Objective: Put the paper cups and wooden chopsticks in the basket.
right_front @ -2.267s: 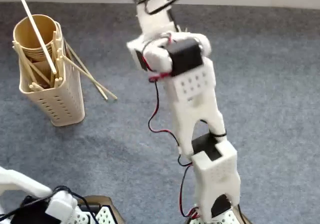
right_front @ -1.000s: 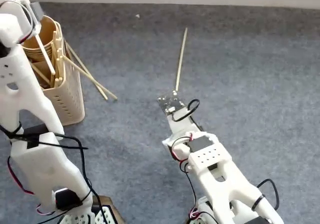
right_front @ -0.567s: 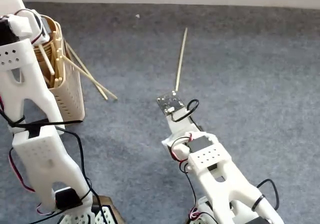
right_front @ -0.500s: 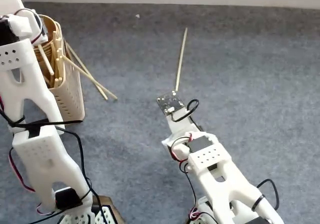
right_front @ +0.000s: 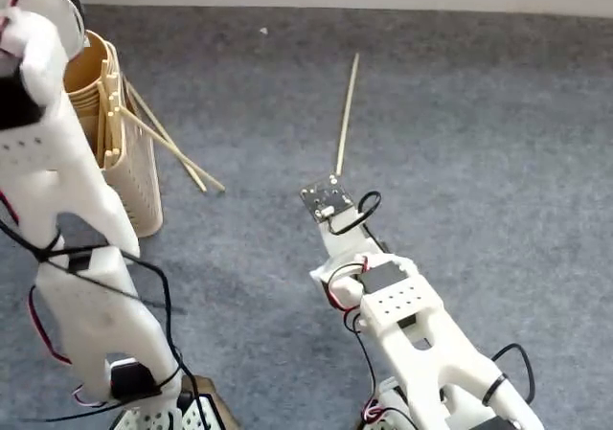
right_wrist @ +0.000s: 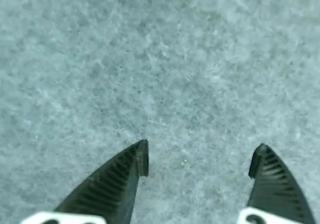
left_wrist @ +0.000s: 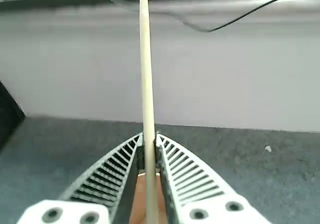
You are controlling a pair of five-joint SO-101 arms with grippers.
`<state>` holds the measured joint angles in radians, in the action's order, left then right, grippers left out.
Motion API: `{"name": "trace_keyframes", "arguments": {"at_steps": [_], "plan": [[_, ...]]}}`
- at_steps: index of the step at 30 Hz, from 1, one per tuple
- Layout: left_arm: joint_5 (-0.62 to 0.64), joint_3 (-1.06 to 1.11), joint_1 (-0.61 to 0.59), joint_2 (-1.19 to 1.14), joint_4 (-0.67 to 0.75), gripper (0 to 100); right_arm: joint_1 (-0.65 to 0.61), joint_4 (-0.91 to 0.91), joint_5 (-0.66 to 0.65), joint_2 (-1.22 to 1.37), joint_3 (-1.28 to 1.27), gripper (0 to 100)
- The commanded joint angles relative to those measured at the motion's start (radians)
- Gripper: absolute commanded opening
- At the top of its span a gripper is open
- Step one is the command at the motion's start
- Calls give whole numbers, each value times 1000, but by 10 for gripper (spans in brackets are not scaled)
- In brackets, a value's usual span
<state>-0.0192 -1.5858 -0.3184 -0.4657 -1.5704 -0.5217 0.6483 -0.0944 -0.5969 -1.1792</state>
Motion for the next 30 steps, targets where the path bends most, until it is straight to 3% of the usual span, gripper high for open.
{"name": "trace_keyframes", "arguments": {"at_steps": [1, 5, 9, 12, 15, 17, 19, 21, 26, 30], "plan": [[-199, -84, 24, 130, -94, 4, -5, -15, -9, -24, 5, 314], [-198, -82, 8, 351, -107, 3, -5, -15, -9, -24, 5, 314], [-201, 22, 19, 697, -229, 3, -5, -15, -9, -24, 5, 314], [-203, 456, -30, 978, -224, 3, -5, -15, -9, -24, 5, 314], [-229, 1066, 19, 1253, -215, 3, -7, -15, -9, -24, 5, 314], [-273, 1443, 47, 1394, -78, 3, -7, -15, -9, -24, 5, 314], [-265, 1736, -18, 1468, 212, 3, -7, -15, -9, -24, 5, 314], [-222, 1883, -61, 1469, 474, 3, -7, -15, -9, -24, 5, 314], [-114, 1859, -50, 1239, 793, 4, -7, -15, -11, -24, 5, 314], [-28, 1767, -76, 1043, 833, 4, -7, -15, -11, -24, 5, 314]]}}
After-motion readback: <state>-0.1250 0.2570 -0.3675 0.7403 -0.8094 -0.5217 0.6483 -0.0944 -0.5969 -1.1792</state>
